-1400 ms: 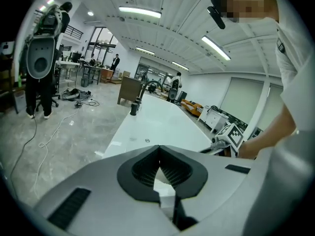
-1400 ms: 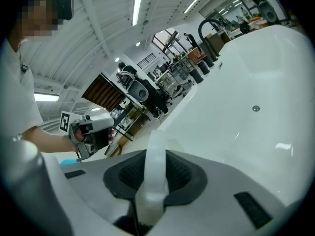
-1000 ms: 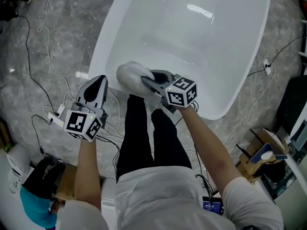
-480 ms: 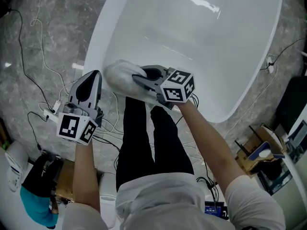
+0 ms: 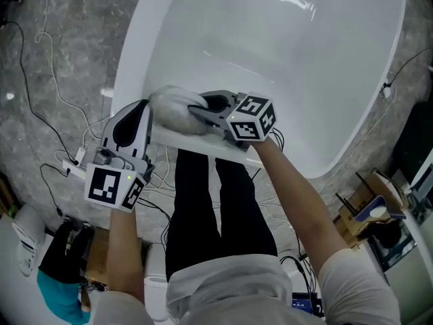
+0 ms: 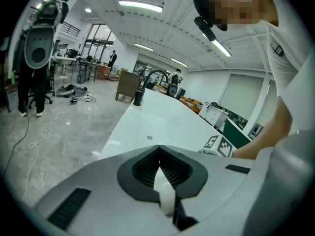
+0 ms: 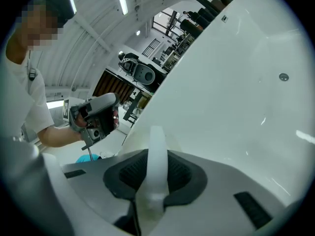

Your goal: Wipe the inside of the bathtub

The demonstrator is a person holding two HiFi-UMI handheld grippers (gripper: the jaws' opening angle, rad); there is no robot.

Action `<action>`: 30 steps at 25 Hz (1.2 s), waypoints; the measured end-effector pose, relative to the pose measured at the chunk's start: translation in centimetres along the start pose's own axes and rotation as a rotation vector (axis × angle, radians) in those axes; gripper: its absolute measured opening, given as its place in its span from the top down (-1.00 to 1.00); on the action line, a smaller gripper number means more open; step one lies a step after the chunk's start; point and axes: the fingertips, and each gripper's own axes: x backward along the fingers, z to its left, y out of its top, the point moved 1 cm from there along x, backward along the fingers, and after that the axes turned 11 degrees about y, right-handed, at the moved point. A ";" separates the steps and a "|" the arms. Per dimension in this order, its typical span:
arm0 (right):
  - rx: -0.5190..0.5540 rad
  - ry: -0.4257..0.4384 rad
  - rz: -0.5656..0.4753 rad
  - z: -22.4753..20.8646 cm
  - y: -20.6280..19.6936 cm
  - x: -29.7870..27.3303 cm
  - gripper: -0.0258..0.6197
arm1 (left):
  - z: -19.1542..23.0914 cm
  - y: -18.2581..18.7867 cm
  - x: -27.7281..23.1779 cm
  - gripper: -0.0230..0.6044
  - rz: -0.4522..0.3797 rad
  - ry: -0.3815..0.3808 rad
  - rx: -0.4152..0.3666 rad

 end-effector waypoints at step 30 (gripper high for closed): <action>-0.019 -0.112 0.021 -14.2 -4.0 1.3 0.62 | -8.6 -3.7 -15.7 0.89 0.321 -0.297 -0.416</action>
